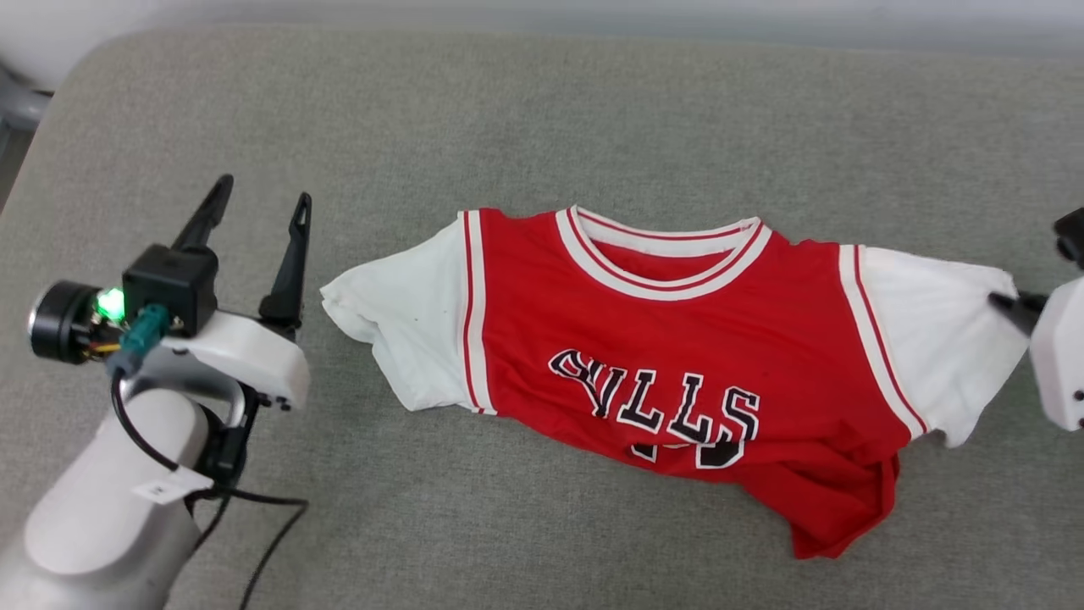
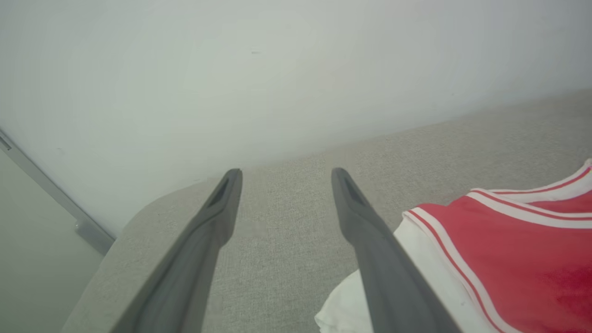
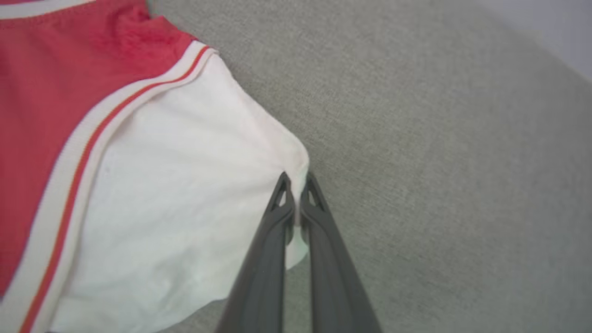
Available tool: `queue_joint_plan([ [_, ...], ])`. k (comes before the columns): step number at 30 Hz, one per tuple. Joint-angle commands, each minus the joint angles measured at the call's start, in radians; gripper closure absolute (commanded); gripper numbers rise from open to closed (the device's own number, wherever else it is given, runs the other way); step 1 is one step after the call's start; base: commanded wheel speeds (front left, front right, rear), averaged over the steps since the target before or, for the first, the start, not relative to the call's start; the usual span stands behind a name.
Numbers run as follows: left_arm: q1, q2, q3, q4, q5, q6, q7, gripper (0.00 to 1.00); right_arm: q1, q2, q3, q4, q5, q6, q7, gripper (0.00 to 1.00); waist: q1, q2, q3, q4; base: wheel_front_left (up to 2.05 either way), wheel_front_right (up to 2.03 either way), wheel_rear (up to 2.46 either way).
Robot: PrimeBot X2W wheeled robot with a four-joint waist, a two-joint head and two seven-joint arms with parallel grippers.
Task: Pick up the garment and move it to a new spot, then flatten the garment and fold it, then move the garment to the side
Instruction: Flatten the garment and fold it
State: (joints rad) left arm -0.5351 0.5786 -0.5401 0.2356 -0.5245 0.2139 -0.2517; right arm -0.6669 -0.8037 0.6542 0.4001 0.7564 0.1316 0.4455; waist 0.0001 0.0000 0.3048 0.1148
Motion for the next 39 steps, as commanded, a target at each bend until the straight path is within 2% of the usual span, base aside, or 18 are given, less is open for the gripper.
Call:
queue_joint_plan([
  [1, -0.026, 0.016, -0.005, 0.007, 0.002, -0.021, 0.019, 0.00, -0.006, -0.022, -0.002, -0.013, -0.005, -0.002, -0.037, 1.00, -0.0001, 0.0000, -0.027, -0.017, 0.00, 0.00, 0.00],
  [7, -0.092, 0.063, -0.022, 0.014, -0.016, -0.094, 0.111, 0.00, 0.047, -0.060, -0.032, -0.052, 0.005, -0.002, -0.095, 1.00, -0.0001, 0.0000, -0.060, -0.047, 0.00, 0.00, 0.00],
  [12, -0.155, 0.100, -0.041, 0.024, -0.050, -0.173, 0.229, 0.00, 0.100, -0.070, -0.069, -0.084, -0.007, -0.002, -0.114, 1.00, -0.0001, 0.0000, -0.069, -0.068, 0.00, 0.00, 0.00],
  [16, -0.214, 0.120, -0.063, 0.044, -0.099, -0.246, 0.375, 0.00, 0.138, -0.056, -0.098, -0.115, -0.027, -0.002, -0.119, 1.00, -0.0001, 0.0000, -0.068, -0.083, 0.00, 0.00, 0.00],
  [17, -0.214, 0.120, -0.063, 0.044, -0.099, -0.246, 0.375, 0.00, 0.138, -0.056, -0.098, -0.115, -0.027, -0.002, -0.119, 1.00, -0.0001, 0.0000, -0.068, -0.083, 0.00, 0.00, 0.00],
  [18, -0.230, 0.123, -0.068, 0.050, -0.114, -0.262, 0.417, 0.00, 0.147, -0.051, -0.106, -0.124, -0.032, -0.002, -0.118, 1.00, -0.0001, 0.0000, -0.066, -0.087, 0.00, 0.00, 0.00],
  [19, -0.268, 0.131, -0.079, 0.062, -0.143, -0.286, 0.505, 0.00, 0.159, -0.042, -0.122, -0.140, -0.042, -0.002, -0.112, 1.00, -0.0001, 0.0000, -0.059, -0.095, 0.00, 0.00, 0.00],
  [20, -0.268, 0.131, -0.079, 0.062, -0.143, -0.286, 0.505, 0.00, 0.159, -0.042, -0.122, -0.140, -0.042, -0.002, -0.112, 1.00, -0.0001, 0.0000, -0.059, -0.095, 0.00, 0.00, 0.00],
  [21, -0.282, 0.131, -0.086, 0.071, -0.161, -0.295, 0.553, 0.00, 0.164, -0.037, -0.129, -0.149, -0.048, -0.002, -0.108, 1.00, -0.0001, 0.0000, -0.056, -0.099, 0.00, 0.00, 0.00],
  [22, -0.309, 0.130, -0.100, 0.085, -0.198, -0.309, 0.651, 0.00, 0.171, -0.025, -0.143, -0.164, -0.062, -0.002, -0.100, 1.00, -0.0001, 0.0000, -0.048, -0.105, 0.00, 0.00, 0.00],
  [23, -0.309, 0.130, -0.100, 0.085, -0.198, -0.309, 0.651, 0.00, 0.171, -0.025, -0.143, -0.164, -0.062, -0.002, -0.100, 1.00, -0.0001, 0.0000, -0.048, -0.105, 0.00, 0.00, 0.00],
  [26, -0.352, 0.140, -0.127, 0.101, -0.238, -0.322, 0.785, 0.00, 0.173, -0.012, -0.158, -0.188, -0.077, -0.002, -0.087, 1.00, -0.0001, 0.0000, -0.032, -0.116, 0.00, 0.00, 0.00],
  [28, -0.383, 0.134, -0.152, 0.133, -0.293, -0.331, 0.912, 0.00, 0.172, 0.000, -0.175, -0.219, -0.092, -0.002, -0.070, 1.00, -0.0001, 0.0000, -0.007, -0.130, 0.00, 0.00, 0.00],
  [30, -0.400, 0.127, -0.168, 0.161, -0.317, -0.335, 0.975, 0.00, 0.164, 0.007, -0.183, -0.238, -0.100, -0.002, -0.059, 1.00, -0.0001, 0.0000, 0.016, -0.141, 0.00, 0.00, 0.00],
  [39, -0.418, 0.105, -0.216, 0.235, -0.347, -0.341, 1.037, 0.00, 0.132, 0.024, -0.194, -0.272, -0.113, -0.002, -0.031, 1.00, -0.0001, 0.0000, 0.076, -0.164, 0.00, 0.00, 0.00],
])
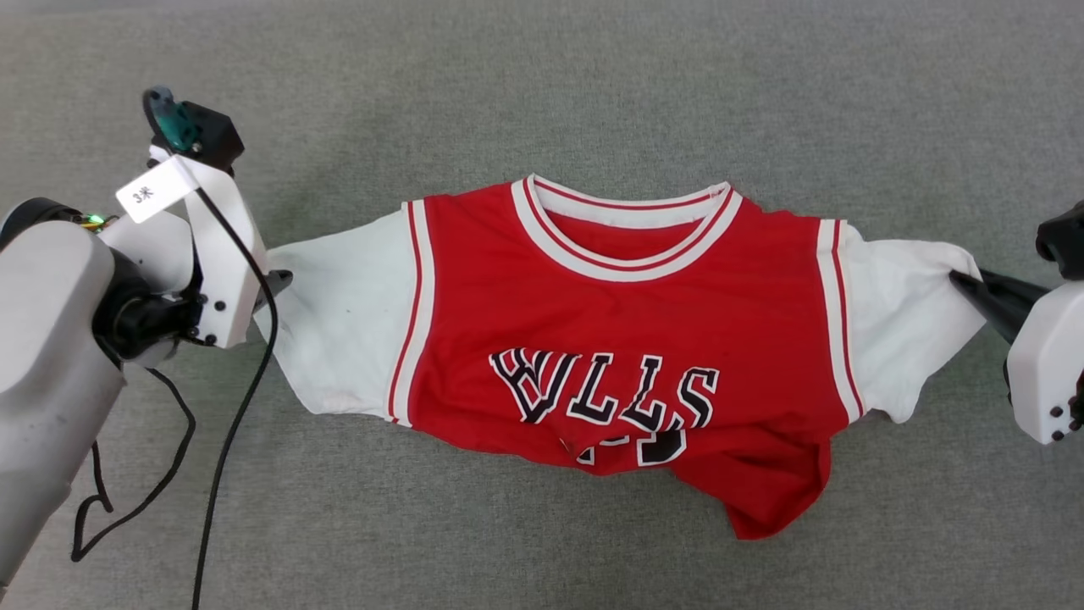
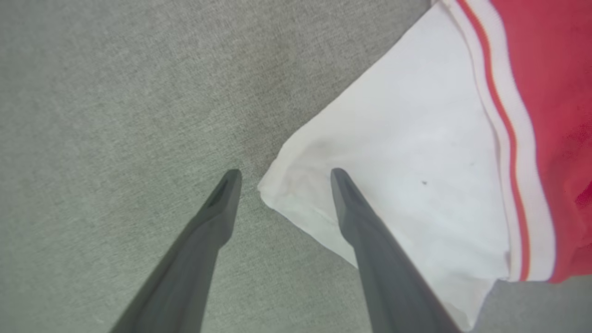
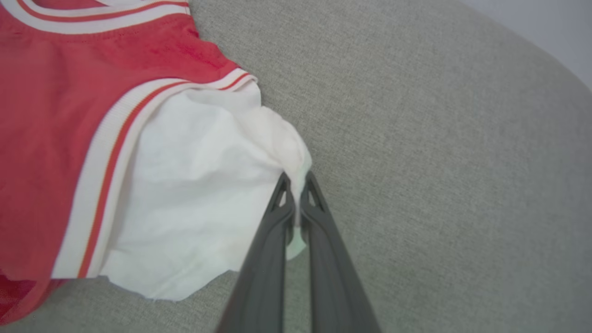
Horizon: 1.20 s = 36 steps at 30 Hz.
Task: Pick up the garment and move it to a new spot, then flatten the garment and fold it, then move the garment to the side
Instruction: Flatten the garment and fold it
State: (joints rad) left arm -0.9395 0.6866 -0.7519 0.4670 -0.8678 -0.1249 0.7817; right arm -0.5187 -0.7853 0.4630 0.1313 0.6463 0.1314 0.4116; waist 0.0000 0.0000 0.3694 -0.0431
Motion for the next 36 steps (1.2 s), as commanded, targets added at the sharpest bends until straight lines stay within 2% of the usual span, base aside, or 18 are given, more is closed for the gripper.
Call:
queue_joint_plan([
  [1, -0.014, -0.006, -0.011, 0.011, -0.004, -0.003, 0.007, 0.00, -0.018, 0.007, -0.004, -0.006, -0.004, -0.001, 0.003, 1.00, 0.0000, 0.0000, 0.018, -0.007, 0.00, 0.00, 0.00],
  [9, 0.006, -0.036, -0.104, 0.095, 0.008, -0.004, 0.046, 0.00, -0.028, 0.017, -0.002, -0.013, -0.010, -0.001, 0.010, 1.00, 0.0000, 0.0000, 0.047, -0.011, 0.00, 0.00, 0.00],
  [10, 0.012, -0.035, -0.122, 0.097, 0.004, -0.004, 0.056, 0.27, -0.030, 0.019, 0.000, -0.014, -0.010, -0.001, 0.011, 1.00, 0.0000, 0.0000, 0.048, -0.011, 0.00, 0.00, 0.00],
  [11, 0.016, -0.032, -0.134, 0.099, -0.001, -0.004, 0.058, 1.00, -0.033, 0.020, 0.000, -0.014, -0.011, -0.001, 0.010, 1.00, 0.0000, 0.0000, 0.048, -0.012, 0.00, 0.00, 0.00],
  [17, 0.021, -0.016, -0.183, 0.078, -0.015, -0.004, 0.004, 1.00, -0.036, 0.033, 0.006, -0.004, -0.013, -0.001, -0.002, 1.00, 0.0000, 0.0000, 0.031, -0.009, 0.00, 0.00, 0.00],
  [24, -0.029, 0.057, -0.220, -0.048, 0.027, -0.005, -0.224, 1.00, -0.056, 0.040, -0.014, 0.013, -0.028, -0.001, -0.050, 1.00, 0.0000, 0.0000, -0.039, 0.005, 0.00, 0.00, 0.00],
  [29, -0.059, 0.074, -0.197, -0.092, 0.066, -0.002, -0.370, 1.00, -0.073, 0.033, -0.038, 0.026, -0.040, -0.001, -0.081, 1.00, 0.0000, 0.0000, -0.098, 0.026, 0.00, 0.00, 0.00],
  [36, -0.099, 0.083, -0.143, -0.174, 0.112, 0.051, -0.510, 1.00, -0.121, 0.026, -0.077, 0.007, -0.053, -0.001, -0.111, 1.00, 0.0000, 0.0000, -0.164, 0.040, 0.00, 0.00, 0.00],
])
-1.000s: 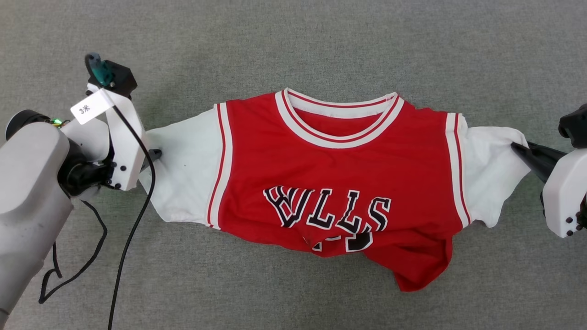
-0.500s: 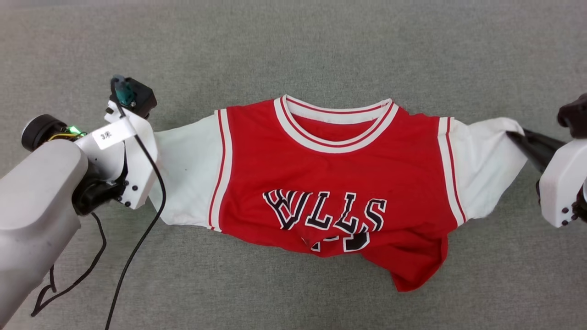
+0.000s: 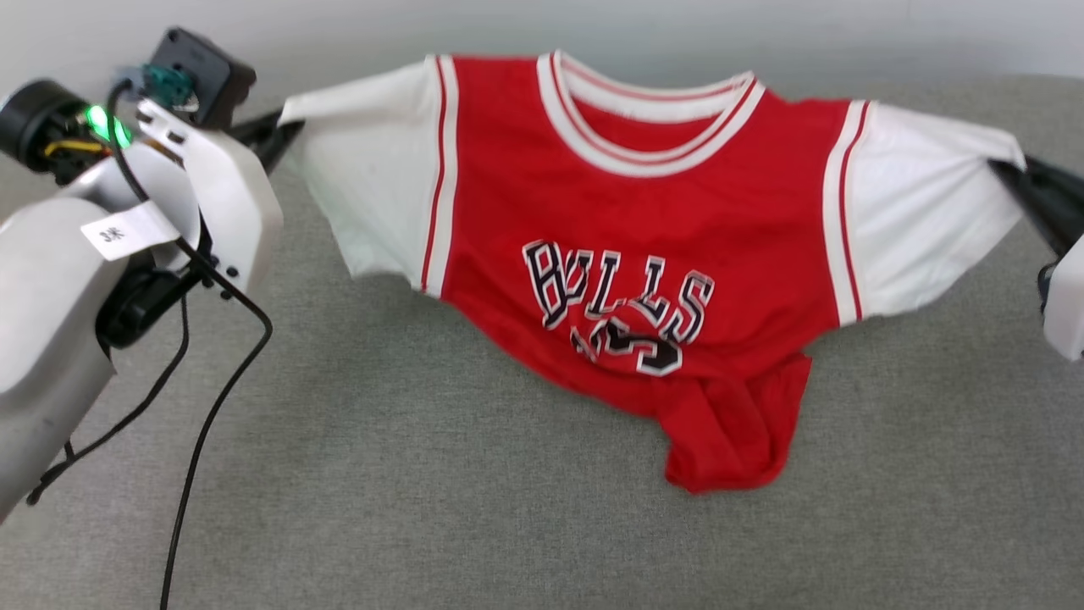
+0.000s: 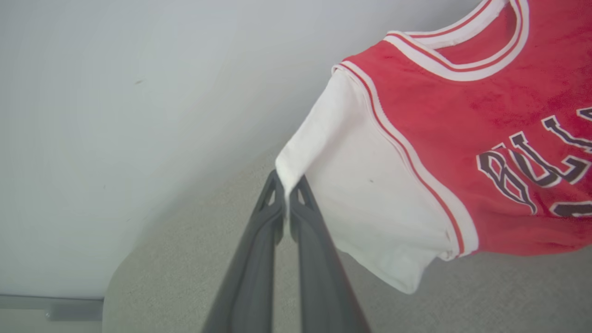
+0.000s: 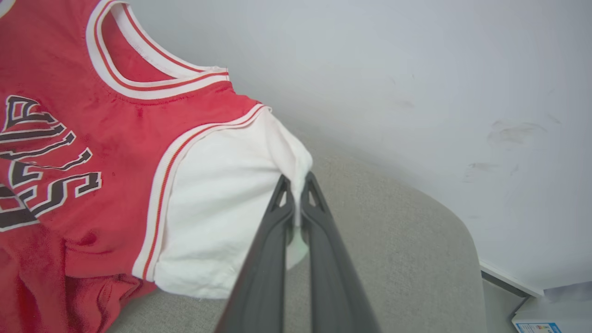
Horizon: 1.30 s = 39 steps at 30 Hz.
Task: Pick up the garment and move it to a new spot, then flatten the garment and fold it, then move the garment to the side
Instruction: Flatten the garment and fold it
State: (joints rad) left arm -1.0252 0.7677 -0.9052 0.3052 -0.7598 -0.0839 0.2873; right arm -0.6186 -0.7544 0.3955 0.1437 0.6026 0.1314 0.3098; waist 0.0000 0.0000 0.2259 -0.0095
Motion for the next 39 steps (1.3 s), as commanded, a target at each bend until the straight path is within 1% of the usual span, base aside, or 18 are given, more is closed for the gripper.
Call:
queue_joint_plan([
  [1, -0.020, 0.003, 0.018, -0.027, 0.010, 0.020, -0.028, 1.00, -0.031, -0.009, -0.013, -0.009, -0.012, -0.001, -0.012, 1.00, 0.0000, 0.0000, -0.030, 0.007, 0.00, 0.00, 0.00],
  [6, -0.062, 0.021, 0.062, -0.103, 0.031, 0.062, -0.077, 1.00, -0.098, -0.013, -0.033, -0.033, -0.034, -0.001, -0.028, 1.00, 0.0000, 0.0000, -0.068, 0.006, 0.00, 0.00, 0.00],
  [11, -0.106, 0.032, 0.093, -0.161, 0.044, 0.087, -0.090, 1.00, -0.172, -0.008, -0.051, -0.038, -0.040, -0.001, -0.039, 1.00, 0.0000, 0.0000, -0.099, 0.006, 0.00, 0.00, 0.00],
  [16, -0.154, 0.016, 0.110, -0.184, 0.051, 0.098, -0.096, 1.00, -0.243, -0.007, -0.040, -0.029, -0.053, -0.001, -0.046, 1.00, 0.0000, 0.0000, -0.114, 0.009, 0.00, 0.00, 0.00],
  [19, -0.191, -0.006, 0.117, -0.183, 0.054, 0.098, -0.098, 1.00, -0.295, 0.004, -0.030, -0.017, -0.049, -0.001, -0.048, 1.00, 0.0000, 0.0000, -0.112, 0.009, 0.00, 0.00, 0.00],
  [25, -0.277, -0.050, 0.134, -0.124, 0.055, 0.083, -0.107, 1.00, -0.425, 0.026, 0.005, 0.029, -0.061, -0.001, -0.044, 1.00, 0.0000, 0.0000, -0.062, 0.004, 0.00, 0.00, 0.00],
  [31, -0.404, -0.097, 0.158, -0.037, 0.071, 0.068, -0.126, 1.00, -0.599, 0.039, 0.048, 0.113, -0.100, -0.001, -0.047, 1.00, 0.0000, 0.0000, 0.032, -0.001, 0.00, 0.00, 0.00],
  [32, -0.404, -0.097, 0.158, -0.037, 0.071, 0.068, -0.126, 1.00, -0.599, 0.039, 0.048, 0.113, -0.100, -0.001, -0.047, 1.00, 0.0000, 0.0000, 0.032, -0.001, 0.00, 0.00, 0.00],
  [39, -0.587, -0.153, 0.172, 0.103, 0.122, 0.048, -0.172, 1.00, -0.838, 0.062, 0.094, 0.255, -0.172, -0.002, -0.079, 1.00, 0.0000, 0.0000, 0.157, -0.008, 0.00, 0.00, 0.00],
])
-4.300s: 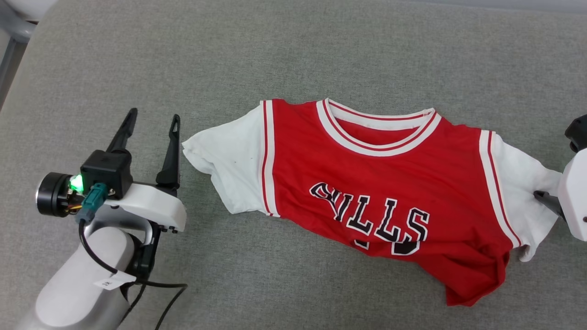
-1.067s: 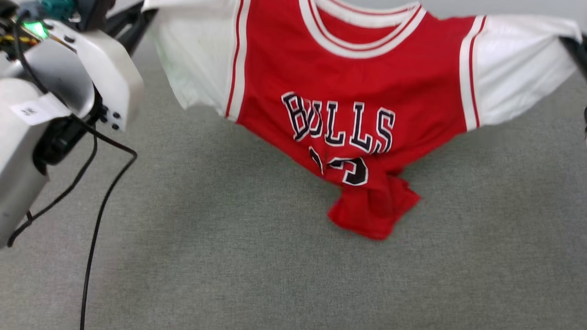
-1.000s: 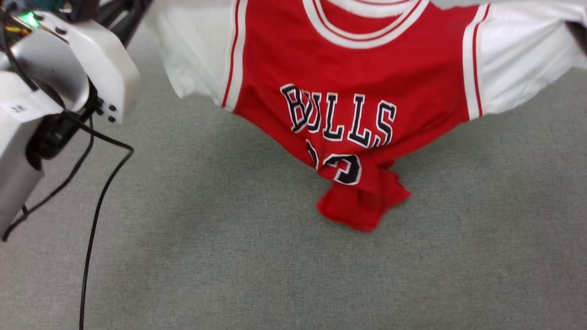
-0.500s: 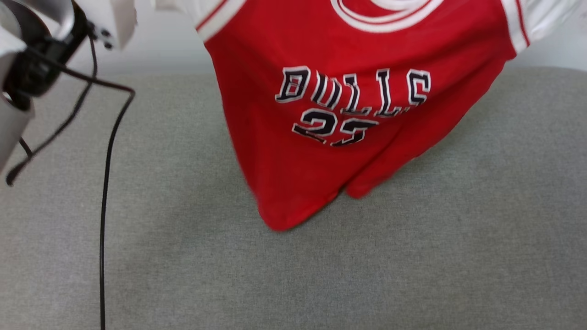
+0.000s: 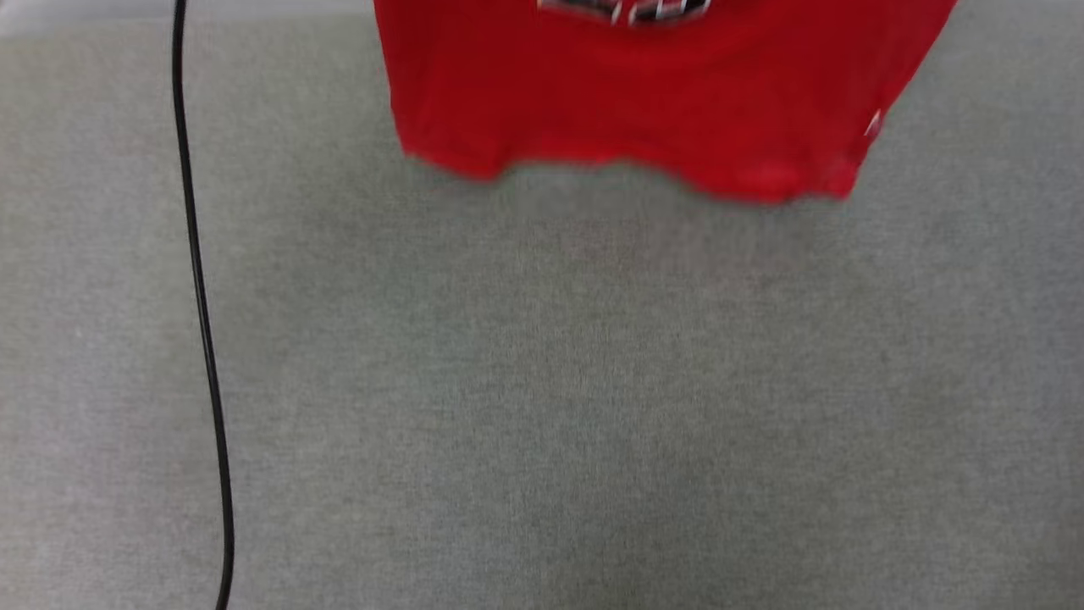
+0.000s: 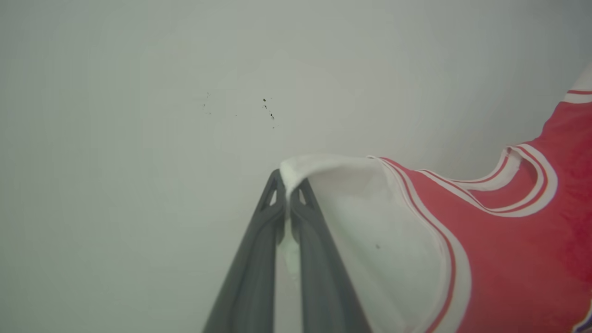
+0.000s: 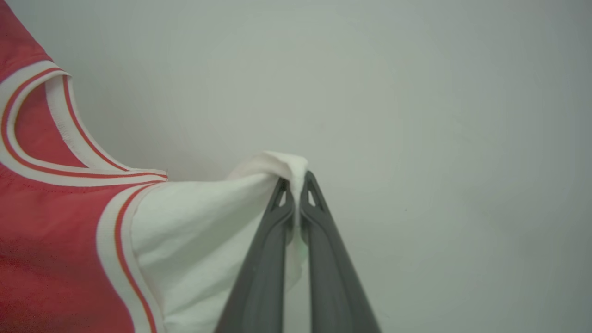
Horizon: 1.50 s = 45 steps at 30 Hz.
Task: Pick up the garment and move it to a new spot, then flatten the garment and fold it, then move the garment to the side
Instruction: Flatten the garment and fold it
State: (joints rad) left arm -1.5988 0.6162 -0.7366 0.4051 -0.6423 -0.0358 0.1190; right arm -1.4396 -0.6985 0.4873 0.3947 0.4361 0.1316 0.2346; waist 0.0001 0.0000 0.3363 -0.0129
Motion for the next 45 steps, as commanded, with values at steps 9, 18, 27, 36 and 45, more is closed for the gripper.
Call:
queue_joint_plan([
  [9, -0.234, -0.055, 0.036, 0.176, 0.028, -0.033, -0.080, 1.00, -0.302, 0.060, 0.029, 0.203, -0.093, -0.002, -0.124, 1.00, -0.0001, 0.0000, 0.165, -0.011, 0.00, 0.00, 0.00],
  [18, -0.272, -0.081, 0.034, 0.309, 0.022, -0.058, -0.158, 1.00, -0.402, 0.131, 0.065, 0.381, -0.110, -0.002, -0.233, 1.00, -0.0001, 0.0000, 0.211, -0.007, 0.00, 0.00, 0.00],
  [27, -0.115, -0.116, 0.047, 0.401, -0.040, -0.067, -0.270, 1.00, -0.273, 0.207, 0.104, 0.492, -0.024, -0.002, -0.350, 1.00, -0.0001, 0.0000, 0.192, -0.018, 0.00, 0.00, 0.00],
  [36, 0.188, -0.124, 0.053, 0.401, -0.096, -0.048, -0.361, 1.00, -0.027, 0.261, 0.146, 0.533, 0.077, -0.002, -0.461, 1.00, -0.0001, 0.0000, 0.101, -0.016, 0.00, 0.00, 0.00],
  [45, 0.598, -0.085, 0.109, 0.264, -0.163, 0.023, -0.384, 1.00, 0.305, 0.238, 0.211, 0.452, 0.165, -0.002, -0.492, 1.00, -0.0001, 0.0000, -0.017, -0.002, 0.00, 0.00, 0.00],
])
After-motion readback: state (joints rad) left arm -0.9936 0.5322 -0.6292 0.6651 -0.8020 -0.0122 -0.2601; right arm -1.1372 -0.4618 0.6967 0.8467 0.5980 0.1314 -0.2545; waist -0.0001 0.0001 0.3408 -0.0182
